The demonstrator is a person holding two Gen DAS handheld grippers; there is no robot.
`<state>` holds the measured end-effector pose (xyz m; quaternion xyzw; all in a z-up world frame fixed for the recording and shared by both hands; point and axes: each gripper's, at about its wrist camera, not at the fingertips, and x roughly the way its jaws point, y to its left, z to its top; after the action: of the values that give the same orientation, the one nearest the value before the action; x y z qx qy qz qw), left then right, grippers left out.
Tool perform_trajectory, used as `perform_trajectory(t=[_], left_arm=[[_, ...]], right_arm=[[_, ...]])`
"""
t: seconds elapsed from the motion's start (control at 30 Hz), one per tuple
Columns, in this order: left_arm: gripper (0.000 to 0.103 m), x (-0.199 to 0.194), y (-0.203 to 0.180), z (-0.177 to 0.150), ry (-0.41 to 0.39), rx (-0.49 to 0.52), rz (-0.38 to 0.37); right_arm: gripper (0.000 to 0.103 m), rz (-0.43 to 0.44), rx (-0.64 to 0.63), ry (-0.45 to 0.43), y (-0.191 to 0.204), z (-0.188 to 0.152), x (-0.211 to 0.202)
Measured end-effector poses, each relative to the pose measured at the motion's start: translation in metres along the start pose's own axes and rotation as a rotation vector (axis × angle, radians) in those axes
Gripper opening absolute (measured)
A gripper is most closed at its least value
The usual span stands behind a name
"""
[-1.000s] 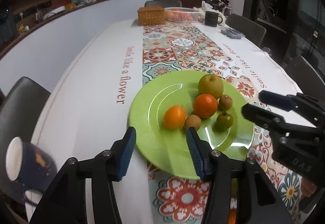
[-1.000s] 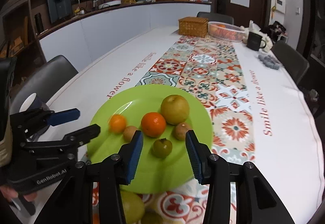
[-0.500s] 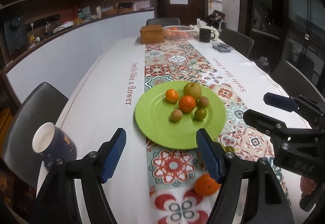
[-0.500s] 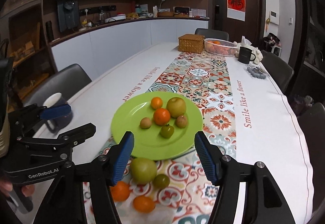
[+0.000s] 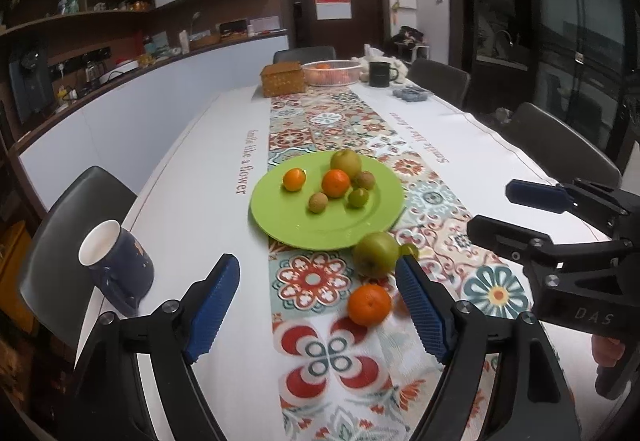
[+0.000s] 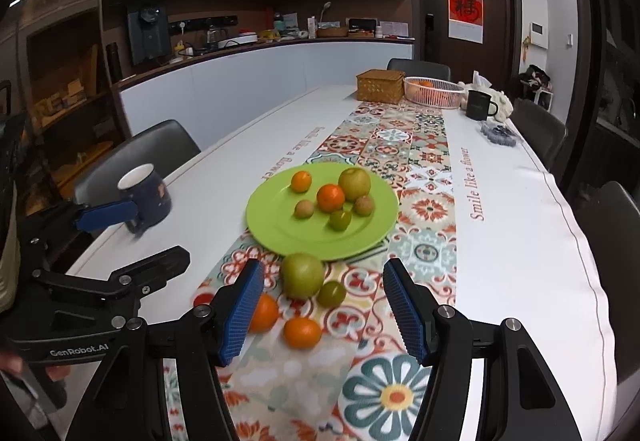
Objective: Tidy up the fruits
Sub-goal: 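Withdraw both open tools from the plate toward the loose oranges, then grasp an orange with the left tool while the right tool grasps another orange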
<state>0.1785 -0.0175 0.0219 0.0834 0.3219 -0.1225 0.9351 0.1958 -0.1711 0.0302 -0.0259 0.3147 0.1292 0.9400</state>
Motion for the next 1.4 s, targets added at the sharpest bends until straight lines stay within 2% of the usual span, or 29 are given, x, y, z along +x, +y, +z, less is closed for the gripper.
perform_trajectory(t=[0.33,0.7,0.93,1.07,1.33,1.4], left_arm=[[0.081,0.004,-0.017,-0.020,0.006,0.078,-0.046],[0.080,0.041,-0.018,-0.039,0.059,0.153,-0.100],[0.080,0.068,-0.024,-0.046,0.083,0.246,-0.126],[0.078,0.082,-0.023,-0.046,0.105,0.239,-0.142],[0.069,0.100,-0.023,-0.046,0.142,0.230,-0.185],[0.067,0.103,-0.023,-0.045,0.155,0.219,-0.201]], right_arm=[[0.063,0.031,-0.071,0.045,0.006,-0.025,0.005],[0.062,0.069,-0.233,0.155,0.015,-0.041,0.047],[0.055,0.101,-0.338,0.238,0.021,-0.050,0.077],[0.051,0.130,-0.356,0.270,0.019,-0.052,0.091],[0.043,0.172,-0.359,0.277,0.016,-0.053,0.106],[0.036,0.186,-0.342,0.284,0.015,-0.054,0.108]])
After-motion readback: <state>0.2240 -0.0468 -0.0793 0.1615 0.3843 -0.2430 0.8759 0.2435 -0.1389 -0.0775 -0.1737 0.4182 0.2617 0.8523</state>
